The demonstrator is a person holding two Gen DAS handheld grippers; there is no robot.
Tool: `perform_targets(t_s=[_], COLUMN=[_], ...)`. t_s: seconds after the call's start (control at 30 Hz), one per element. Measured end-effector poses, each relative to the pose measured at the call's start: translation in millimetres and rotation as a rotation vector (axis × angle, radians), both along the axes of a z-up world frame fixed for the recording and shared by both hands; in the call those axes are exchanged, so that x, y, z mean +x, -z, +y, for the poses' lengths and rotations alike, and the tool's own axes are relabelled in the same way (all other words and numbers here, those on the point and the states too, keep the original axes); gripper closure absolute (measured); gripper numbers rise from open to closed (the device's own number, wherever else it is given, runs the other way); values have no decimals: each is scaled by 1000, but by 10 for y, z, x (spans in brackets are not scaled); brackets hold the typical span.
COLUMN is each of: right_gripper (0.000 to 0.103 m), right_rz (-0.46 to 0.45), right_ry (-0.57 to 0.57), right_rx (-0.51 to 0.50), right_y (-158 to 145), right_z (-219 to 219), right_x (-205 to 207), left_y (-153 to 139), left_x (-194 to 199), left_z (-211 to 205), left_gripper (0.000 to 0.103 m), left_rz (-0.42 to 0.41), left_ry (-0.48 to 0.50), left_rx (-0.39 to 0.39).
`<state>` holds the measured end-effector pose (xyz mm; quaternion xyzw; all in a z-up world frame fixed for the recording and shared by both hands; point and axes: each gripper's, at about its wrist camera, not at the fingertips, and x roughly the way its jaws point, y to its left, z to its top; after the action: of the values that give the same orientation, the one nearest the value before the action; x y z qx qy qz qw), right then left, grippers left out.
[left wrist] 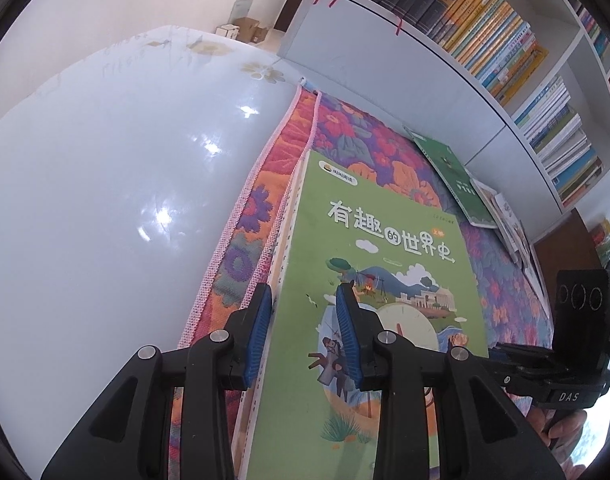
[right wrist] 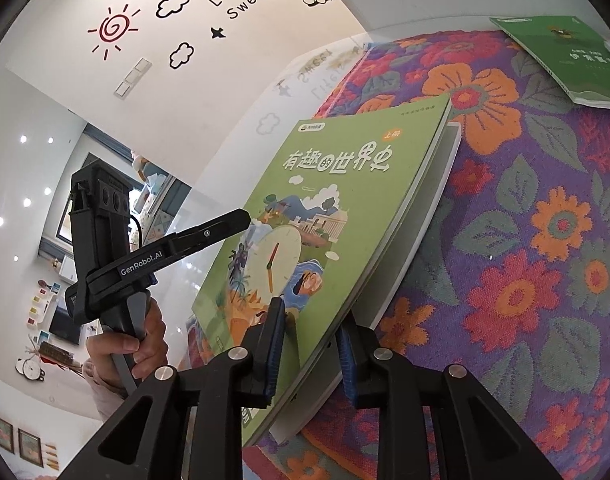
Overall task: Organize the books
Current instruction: 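Lower the green book beside the white book with both grippers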
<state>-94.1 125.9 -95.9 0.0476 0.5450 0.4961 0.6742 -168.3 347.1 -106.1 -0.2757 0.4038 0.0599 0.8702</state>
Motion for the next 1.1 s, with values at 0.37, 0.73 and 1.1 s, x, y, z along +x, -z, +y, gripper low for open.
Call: perform_targets(t_s=[0.37, 0.73, 1.1], right_gripper=[73, 72, 72], right_rz=[-42, -118, -12], right_ry=[43, 76, 101], right_rx=[-83, -167, -147], right_y=[-84, -187, 31], right_z=[10, -47, -97], right_x=[-96, -72, 121], left_y=[10, 33, 34], left_x=[-41, -54, -102], left_z=[52, 88, 169], left_gripper=[72, 71, 71], left_rz=[13, 14, 2], left_ry=[-56, -81, -113], left_rx=[37, 45, 40])
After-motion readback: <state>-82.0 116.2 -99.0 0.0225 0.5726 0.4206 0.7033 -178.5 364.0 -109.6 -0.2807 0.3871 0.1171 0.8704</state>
